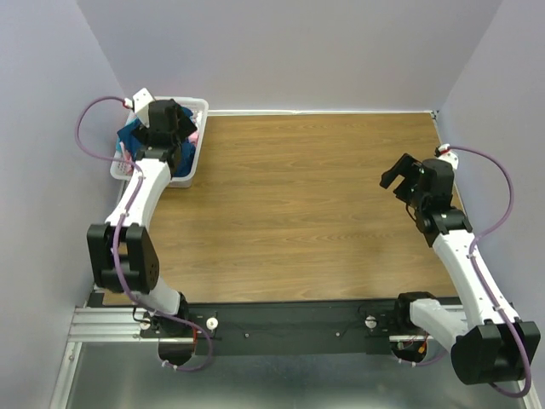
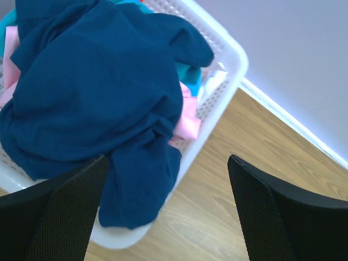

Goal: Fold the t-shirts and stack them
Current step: Grab the tshirt from the pile

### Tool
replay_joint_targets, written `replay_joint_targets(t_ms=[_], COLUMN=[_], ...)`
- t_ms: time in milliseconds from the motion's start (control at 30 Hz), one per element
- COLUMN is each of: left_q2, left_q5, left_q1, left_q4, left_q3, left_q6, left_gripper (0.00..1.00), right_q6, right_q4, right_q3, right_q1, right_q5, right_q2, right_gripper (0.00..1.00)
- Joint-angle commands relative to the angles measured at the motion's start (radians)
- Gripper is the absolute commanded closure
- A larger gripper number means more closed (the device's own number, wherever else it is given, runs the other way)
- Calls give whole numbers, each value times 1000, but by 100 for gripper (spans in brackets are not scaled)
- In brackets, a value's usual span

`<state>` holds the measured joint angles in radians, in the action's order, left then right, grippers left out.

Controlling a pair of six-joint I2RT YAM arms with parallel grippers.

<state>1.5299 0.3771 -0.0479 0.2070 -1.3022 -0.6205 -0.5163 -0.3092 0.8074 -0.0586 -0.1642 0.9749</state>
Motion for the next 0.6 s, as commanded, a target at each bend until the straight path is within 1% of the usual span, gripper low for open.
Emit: replay_joint_targets(t_ms=[0,33,67,133,267,467,567], left_q2=[149,179,232,277,317,351,389], left_q5=[5,6,3,3,-18,16,0], left_q1=[51,71,78,100,137,180,197], left_q4=[146,172,214,232,230,235,229], left_q3=[-147,-217,-248,-302,-312,-284,-298], left_q6=[18,18,16,18,12,-2,1], left_gripper=[2,2,2,2,2,2,6], right_q6=[4,4,7,7,7,7,10], right_q4=[-2,-2,-2,-2,-2,-2,-2], right_q3=[16,16,18,18,18,18,19], right_q1=[3,5,5,5,5,5,5], right_q5=[-37,-32,-31,-29,-32,-21,-18], right_q2=[36,42,56,65,85,107,114], right_gripper=[0,0,0,0,0,0,0])
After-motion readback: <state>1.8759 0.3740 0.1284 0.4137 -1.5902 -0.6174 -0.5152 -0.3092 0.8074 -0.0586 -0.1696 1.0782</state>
